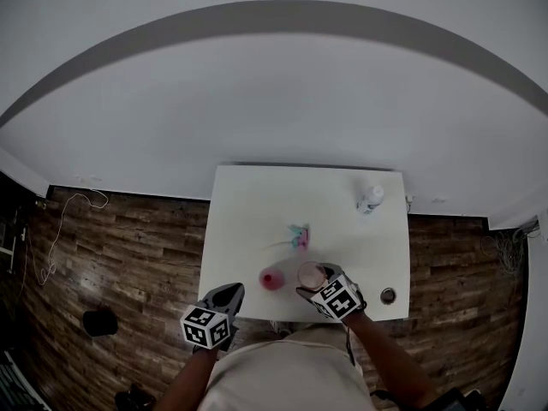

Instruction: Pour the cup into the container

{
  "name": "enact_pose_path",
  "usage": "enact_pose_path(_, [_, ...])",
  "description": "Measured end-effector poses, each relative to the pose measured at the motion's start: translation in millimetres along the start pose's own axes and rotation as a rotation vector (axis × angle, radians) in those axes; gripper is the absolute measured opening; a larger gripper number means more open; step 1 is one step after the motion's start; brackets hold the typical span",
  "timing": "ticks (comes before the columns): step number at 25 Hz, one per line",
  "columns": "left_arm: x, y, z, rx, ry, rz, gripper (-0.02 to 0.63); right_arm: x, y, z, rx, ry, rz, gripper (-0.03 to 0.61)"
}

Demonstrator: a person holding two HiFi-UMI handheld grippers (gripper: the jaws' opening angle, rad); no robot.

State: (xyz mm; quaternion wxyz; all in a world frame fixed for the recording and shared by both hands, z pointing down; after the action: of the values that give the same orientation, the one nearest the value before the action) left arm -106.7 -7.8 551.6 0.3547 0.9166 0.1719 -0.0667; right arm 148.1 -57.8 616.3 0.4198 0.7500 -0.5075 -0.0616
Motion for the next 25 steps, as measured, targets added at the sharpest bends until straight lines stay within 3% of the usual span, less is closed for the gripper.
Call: enact_pose_path(25, [-3,9,-4,-0.072,0.061,-0.039,0.011,23,42,-38,-0.06,0.009,-0.042,0.367])
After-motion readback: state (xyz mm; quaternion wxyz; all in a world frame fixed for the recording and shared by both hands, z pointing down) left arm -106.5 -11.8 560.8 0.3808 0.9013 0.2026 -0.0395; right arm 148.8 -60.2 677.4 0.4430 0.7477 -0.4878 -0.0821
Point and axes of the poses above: the fingertips, and each gripper's own axes: y forward along the fingers, x to its right, z out of its top, the point moved 8 cm from there along -y, backward along the fingers, and after that the axes turned 12 degrees about z, right-handed, at the moved point
